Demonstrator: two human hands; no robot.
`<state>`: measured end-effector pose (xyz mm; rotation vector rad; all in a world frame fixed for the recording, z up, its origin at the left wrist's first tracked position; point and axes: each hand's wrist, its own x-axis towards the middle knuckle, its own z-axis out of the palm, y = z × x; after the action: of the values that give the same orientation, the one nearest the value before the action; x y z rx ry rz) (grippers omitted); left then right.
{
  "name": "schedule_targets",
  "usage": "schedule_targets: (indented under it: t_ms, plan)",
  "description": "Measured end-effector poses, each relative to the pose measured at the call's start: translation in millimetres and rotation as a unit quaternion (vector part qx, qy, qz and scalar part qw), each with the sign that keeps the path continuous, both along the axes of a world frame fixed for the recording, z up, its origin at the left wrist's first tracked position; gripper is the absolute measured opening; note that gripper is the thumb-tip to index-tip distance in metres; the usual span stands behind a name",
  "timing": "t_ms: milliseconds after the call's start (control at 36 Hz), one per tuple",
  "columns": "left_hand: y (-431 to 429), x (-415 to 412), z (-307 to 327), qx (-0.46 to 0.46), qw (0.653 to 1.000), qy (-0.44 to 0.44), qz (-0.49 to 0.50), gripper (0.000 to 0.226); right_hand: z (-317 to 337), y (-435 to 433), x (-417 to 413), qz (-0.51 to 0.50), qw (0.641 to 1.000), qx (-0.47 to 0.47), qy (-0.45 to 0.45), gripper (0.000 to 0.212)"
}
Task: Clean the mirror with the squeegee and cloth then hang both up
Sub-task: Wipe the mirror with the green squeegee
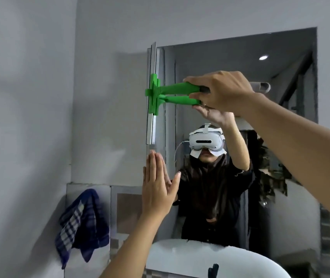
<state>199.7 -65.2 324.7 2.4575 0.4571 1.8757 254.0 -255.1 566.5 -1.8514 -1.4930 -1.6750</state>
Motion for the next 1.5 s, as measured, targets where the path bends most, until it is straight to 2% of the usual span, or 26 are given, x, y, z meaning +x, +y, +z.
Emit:
schedule_targets:
  t_ms: [111, 361, 500, 667, 944, 1250, 1500]
  plan:
    - [-1.2, -2.2, -0.2, 0.001, 1.0, -0.008, -0.004, 0.076, 5.3, 2.2, -6.7, -0.014, 1.0, -0.018, -0.016, 0.036]
    - [-0.7, -2.9, 0.9, 0.012, 1.0, -0.01, 0.007, 0.077, 18.4, -9.4, -19.4, -0.043, 0.998, -0.052, 0.012, 0.041]
    - [-0.8, -0.7, 0.3, 0.01, 1.0, -0.002, 0.008, 0.077, 19.4, -30.5, -13.1, -0.06, 0.996, -0.058, 0.042, 0.042]
    - [4.2, 4.5, 0.4, -0.009, 1.0, 0.012, 0.002, 0.078, 18.0, -45.2, -14.5, -0.078, 0.994, -0.059, 0.041, 0.047]
    - [-2.7, -0.5, 4.2, -0.024, 1.0, 0.017, 0.009, 0.082, 12.1, -63.1, -18.0, -0.107, 0.992, -0.055, 0.046, 0.045]
    - [-14.1, 1.2, 8.4, -0.042, 0.999, 0.006, 0.018, 0.081, -3.7, -121.1, -3.6, -0.118, 0.986, -0.013, 0.114, 0.04]
    - [-20.6, 5.8, 9.6, -0.061, 0.998, -0.02, 0.0, 0.083, -25.9, -166.7, 21.0, -0.137, 0.973, 0.063, 0.173, 0.042]
